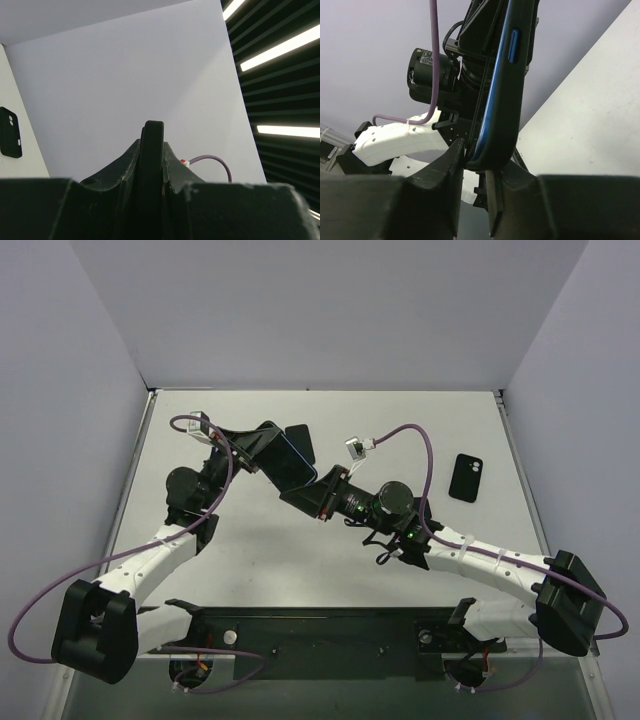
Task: Take the phone out of the phone case
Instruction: Remove the phone case from the phone.
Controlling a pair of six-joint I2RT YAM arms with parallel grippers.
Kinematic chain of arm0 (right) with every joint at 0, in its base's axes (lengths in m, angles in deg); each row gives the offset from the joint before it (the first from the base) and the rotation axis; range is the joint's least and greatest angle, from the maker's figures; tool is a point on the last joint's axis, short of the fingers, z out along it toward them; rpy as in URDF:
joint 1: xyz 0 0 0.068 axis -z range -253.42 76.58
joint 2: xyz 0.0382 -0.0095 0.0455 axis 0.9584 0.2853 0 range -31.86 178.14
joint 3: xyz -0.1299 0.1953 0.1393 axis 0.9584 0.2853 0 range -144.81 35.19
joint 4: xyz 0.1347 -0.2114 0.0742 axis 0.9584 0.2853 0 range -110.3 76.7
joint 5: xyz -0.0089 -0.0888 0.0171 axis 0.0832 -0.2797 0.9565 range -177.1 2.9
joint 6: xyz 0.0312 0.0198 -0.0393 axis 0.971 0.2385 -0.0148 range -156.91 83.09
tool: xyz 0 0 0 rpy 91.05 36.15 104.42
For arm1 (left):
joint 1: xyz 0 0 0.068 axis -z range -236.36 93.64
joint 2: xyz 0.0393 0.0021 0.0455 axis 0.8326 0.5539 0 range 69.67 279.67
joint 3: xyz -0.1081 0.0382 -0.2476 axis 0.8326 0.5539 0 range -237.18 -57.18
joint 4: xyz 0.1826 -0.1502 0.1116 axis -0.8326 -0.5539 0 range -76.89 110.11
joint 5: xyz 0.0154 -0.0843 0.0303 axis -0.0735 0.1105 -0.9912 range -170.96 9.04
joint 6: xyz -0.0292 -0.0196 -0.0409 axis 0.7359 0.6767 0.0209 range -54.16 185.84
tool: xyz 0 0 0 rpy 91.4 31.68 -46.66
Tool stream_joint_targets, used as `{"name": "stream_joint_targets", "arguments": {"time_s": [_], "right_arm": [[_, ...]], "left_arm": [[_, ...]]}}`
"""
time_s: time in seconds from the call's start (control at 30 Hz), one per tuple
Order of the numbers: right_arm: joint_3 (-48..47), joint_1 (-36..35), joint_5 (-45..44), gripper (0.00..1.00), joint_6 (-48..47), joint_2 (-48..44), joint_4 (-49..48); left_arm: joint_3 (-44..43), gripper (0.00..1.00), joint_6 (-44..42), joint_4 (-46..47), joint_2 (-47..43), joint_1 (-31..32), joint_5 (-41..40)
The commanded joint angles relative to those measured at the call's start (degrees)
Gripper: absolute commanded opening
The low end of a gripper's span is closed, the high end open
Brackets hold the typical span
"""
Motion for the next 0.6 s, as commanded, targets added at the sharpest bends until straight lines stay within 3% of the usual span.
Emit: {"name": "stream_joint_targets", "arguments": {"time_s": [0.0, 0.13, 0.27, 0.37, 0.4, 0.43, 0.57], "right_arm": [[-1.7, -0.5, 2.5, 0.11, -2.5, -0.2, -5.2], [-1.2, -0.8, 6.0, 0.00, -12.3, -0.3, -2.9], [-0.2, -0.8, 10.0, 0.00, -29.8, -2.5, 4.8], [-3.9, -0.9, 7.6, 0.00, -52.6, -3.4, 21.4], [-6.2, -1.0, 4.6, 0.00, -55.0, -3.1, 27.7], [-7.1, -0.6, 3.5, 0.00, -61.1, -2.5, 29.8], [-11.2, 2.4, 3.0, 0.00, -68.5, -0.5, 36.6]], "left_arm": [[-2.6, 0.00, 2.8, 4.5, -1.4, 0.2, -0.9], [-4.6, 0.00, 8.7, 0.3, -0.9, -0.8, 4.3], [-8.3, 0.00, 16.5, 0.3, 3.1, -1.0, 15.0], [-7.6, 0.00, 26.6, 9.9, 6.0, -1.0, 19.7], [-7.3, 0.00, 28.4, 13.5, 6.4, -1.0, 20.8], [-7.2, 0.00, 30.5, 14.8, 6.7, -1.0, 21.7], [-8.7, 0.00, 34.9, 22.3, 7.4, -0.7, 25.3]]}}
